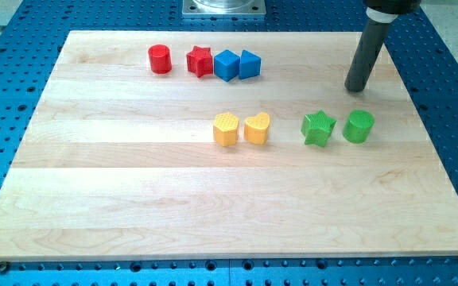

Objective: Move the hexagon vertically to the red star

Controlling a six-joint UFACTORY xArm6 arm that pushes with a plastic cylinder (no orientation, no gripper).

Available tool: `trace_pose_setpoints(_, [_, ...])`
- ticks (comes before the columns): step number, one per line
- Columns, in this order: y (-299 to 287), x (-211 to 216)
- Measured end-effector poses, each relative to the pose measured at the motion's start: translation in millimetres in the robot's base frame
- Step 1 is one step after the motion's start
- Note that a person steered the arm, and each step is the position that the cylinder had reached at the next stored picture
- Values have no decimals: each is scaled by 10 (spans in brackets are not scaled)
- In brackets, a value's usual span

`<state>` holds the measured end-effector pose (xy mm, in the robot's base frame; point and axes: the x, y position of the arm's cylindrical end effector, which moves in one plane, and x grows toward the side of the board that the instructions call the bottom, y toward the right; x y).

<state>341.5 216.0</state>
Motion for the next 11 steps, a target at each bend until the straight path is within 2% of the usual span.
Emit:
trace_pose_setpoints(1, [-32,0])
trace_pose_setpoints(3, [-1172,4])
trace_pose_setpoints(5, [-1289,4])
trace_pose_setpoints(6, [-1717,4])
trace_pose_setpoints(7, [-1958,117])
trace_pose_setpoints(9, [-2015,637])
trace_pose_setpoints(11, [-2504,860])
